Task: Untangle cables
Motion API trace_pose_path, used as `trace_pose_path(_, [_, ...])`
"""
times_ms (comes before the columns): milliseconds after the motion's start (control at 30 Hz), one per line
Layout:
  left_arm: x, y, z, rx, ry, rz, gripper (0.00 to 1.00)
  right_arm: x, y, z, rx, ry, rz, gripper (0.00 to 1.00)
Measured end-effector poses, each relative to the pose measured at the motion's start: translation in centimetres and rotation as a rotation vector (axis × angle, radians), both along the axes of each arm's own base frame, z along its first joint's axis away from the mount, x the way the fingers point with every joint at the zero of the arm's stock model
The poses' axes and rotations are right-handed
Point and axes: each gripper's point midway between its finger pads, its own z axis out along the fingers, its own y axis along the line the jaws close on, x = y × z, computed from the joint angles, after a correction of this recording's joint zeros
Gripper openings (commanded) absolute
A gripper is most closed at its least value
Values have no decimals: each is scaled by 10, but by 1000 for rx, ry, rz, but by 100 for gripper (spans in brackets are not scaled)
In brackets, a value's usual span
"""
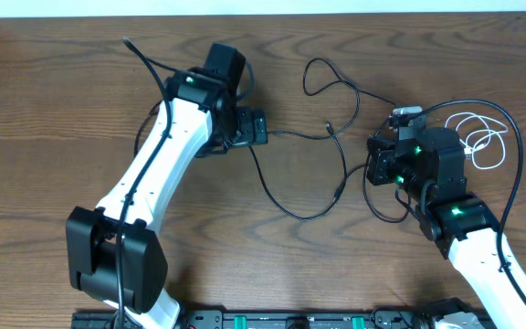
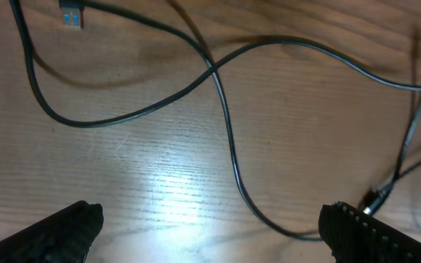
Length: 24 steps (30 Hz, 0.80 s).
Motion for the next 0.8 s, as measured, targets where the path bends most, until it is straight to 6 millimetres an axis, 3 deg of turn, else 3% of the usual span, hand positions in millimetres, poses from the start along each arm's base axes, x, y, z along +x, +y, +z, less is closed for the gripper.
trace_pose_path(233, [8, -5, -14, -30, -25, 81, 100, 0, 1, 0, 3, 1, 5, 1])
trace_pose_path(500, [26, -27, -20, -111, -100, 194, 98, 0, 1, 0, 4, 1, 6, 1])
trace_pose_path(633, [32, -46, -22, -162, -132, 240, 96, -1, 1, 0, 4, 1, 6, 1])
trace_pose_path(800, [28, -85, -16, -226, -157, 235, 90, -1, 1, 0, 4, 1, 6, 1])
